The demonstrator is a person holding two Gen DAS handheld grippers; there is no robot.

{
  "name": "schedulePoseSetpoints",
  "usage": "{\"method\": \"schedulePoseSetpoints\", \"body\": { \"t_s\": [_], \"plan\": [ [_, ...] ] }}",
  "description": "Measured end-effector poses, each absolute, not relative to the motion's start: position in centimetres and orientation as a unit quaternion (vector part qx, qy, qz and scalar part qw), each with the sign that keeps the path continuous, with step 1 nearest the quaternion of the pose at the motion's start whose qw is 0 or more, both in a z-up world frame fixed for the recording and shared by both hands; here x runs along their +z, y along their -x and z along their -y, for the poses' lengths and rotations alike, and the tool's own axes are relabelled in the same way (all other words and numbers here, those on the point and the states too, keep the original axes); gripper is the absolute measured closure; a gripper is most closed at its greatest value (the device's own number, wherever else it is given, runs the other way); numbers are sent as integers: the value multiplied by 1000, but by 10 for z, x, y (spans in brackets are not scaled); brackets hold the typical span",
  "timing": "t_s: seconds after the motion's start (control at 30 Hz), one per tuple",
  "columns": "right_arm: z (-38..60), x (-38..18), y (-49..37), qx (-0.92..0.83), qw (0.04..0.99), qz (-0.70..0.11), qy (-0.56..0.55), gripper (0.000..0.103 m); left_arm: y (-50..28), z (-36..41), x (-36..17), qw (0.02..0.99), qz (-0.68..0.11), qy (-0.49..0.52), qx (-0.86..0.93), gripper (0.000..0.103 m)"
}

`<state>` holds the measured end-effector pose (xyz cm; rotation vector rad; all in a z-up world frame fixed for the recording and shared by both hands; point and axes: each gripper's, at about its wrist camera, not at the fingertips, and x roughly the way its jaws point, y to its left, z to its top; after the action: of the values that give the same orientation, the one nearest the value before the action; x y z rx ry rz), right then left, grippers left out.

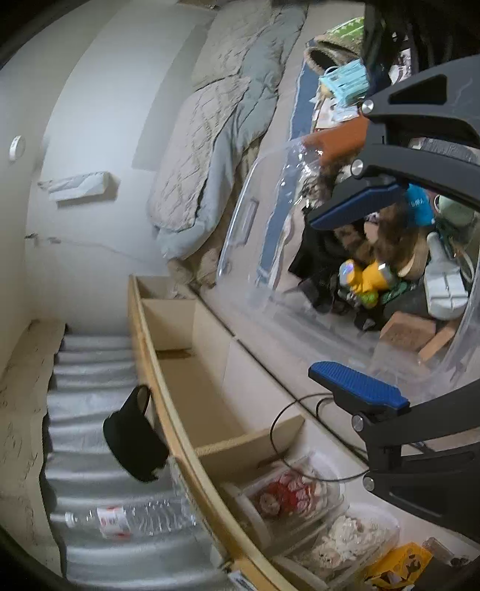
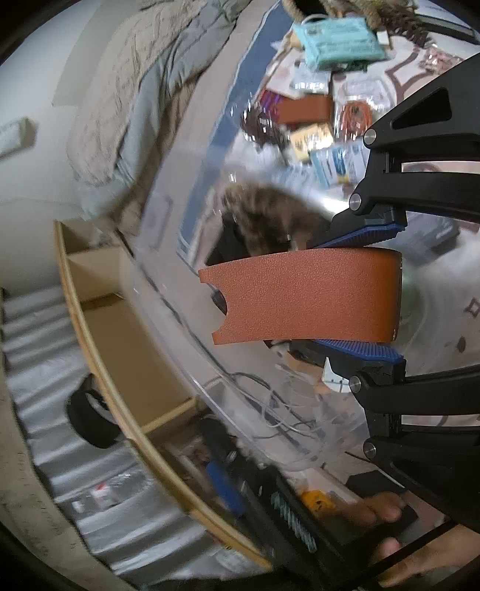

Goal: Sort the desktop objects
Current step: 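Lower brown furry tail into the clear bin and open left gripper, then lower orange leather strip into the clear bin and open right gripper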

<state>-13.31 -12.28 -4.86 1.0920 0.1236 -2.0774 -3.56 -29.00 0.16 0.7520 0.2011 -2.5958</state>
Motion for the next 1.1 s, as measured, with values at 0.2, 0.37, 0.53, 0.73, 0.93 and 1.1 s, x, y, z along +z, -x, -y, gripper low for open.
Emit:
{"method": "schedulePoseSetpoints", "body": {
  "t_s": [0.2,0.37,0.53,0.73,0.93,1.1],
  "plan": [
    [170,-63,143,-796,397,-53,-454,58,26,310,7,242,-83,-256,-932,29],
    [195,-74,153,-751,452,-9,-480,53,20,325,8,282,-94,-241,-924,29],
    [196,-76,150,-756,451,-17,-474,13,17,333,7,286,-110,-239,-921,29],
    [170,-62,166,-776,401,-36,-486,18,19,332,4,272,-119,-246,-923,29],
    [158,-76,175,-758,351,-39,-548,54,22,324,5,261,-116,-247,-926,29],
    [165,-88,173,-761,325,-68,-558,83,22,320,7,259,-109,-245,-928,29]
  ]
}}
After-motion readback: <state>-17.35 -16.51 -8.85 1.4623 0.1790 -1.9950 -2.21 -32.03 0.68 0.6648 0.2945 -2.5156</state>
